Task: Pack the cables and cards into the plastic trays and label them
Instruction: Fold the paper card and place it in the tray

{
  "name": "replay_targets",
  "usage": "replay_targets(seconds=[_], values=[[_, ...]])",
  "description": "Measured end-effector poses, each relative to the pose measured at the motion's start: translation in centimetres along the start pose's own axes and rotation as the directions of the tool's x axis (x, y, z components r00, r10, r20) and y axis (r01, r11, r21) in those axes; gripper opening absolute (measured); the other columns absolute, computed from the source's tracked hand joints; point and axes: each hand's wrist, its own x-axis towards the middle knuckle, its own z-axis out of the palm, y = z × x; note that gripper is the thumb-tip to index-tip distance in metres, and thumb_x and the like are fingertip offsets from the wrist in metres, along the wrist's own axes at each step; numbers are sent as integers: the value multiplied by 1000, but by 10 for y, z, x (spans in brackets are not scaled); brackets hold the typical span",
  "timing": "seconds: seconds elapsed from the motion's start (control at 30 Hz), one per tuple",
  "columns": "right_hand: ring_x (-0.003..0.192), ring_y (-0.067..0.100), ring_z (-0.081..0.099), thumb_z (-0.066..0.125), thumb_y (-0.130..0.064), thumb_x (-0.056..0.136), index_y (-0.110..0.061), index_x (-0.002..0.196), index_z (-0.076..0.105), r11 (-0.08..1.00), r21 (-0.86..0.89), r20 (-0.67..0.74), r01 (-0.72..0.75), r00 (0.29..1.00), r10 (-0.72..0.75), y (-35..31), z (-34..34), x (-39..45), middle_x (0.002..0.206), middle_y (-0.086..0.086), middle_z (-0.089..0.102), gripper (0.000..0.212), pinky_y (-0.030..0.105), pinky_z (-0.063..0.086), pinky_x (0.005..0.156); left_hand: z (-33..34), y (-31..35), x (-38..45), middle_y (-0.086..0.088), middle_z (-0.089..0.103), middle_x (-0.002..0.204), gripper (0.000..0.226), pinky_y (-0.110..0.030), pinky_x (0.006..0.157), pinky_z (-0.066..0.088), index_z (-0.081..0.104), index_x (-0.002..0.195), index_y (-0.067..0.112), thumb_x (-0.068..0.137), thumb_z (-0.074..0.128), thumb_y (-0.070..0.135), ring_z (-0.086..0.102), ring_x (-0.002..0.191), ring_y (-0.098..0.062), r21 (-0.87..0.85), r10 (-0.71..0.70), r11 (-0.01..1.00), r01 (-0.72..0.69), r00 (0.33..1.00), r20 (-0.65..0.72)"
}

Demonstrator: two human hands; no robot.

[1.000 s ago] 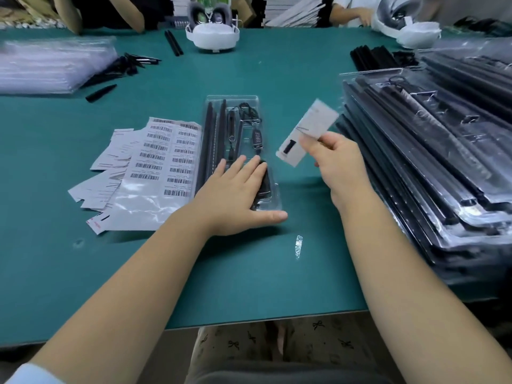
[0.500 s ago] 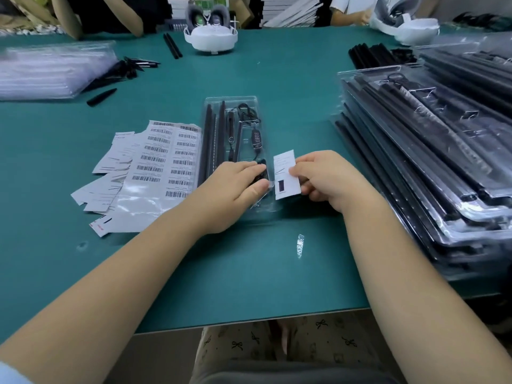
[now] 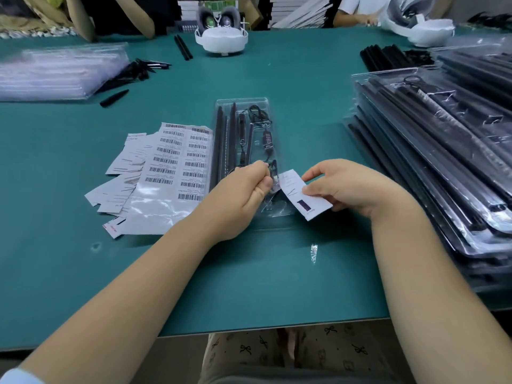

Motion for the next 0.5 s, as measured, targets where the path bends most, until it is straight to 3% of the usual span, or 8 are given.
replay_targets(seconds=[0.13, 0.27, 0.5], values=[[60, 19, 47, 55, -1, 84, -18, 71, 69, 963, 271, -79, 16, 997, 6, 1, -12, -2, 59, 2, 60, 25, 23, 31, 53, 1, -2, 2, -18, 61, 104, 32, -46, 83, 40, 40, 82, 11, 95, 28, 37, 56, 100, -31, 24, 17, 1000, -17, 1000, 6], [40, 10, 39, 53, 1, 84, -11, 79, 69, 979, 201, 10, -25, 1000, 23, 2, -11, -2, 51, 1, 55, 21, 16, 24, 38, 4, -4, 8, -9, 57, 91, 27, -40, 82, 41, 36, 79, 20, 100, 28, 34, 53, 104, -31, 120, 3, 993, -10, 998, 58], [46, 11, 31, 47, 5, 82, 1, 76, 70, 924, 374, 152, -81, 988, 25, 9, -13, 4, 72, 9, 60, 24, 14, 20, 34, 1, -4, 4, -6, 60, 99, 28, -45, 85, 43, 29, 74, 32, 101, 31, 32, 52, 113, -28, 65, -6, 998, 2, 998, 56]])
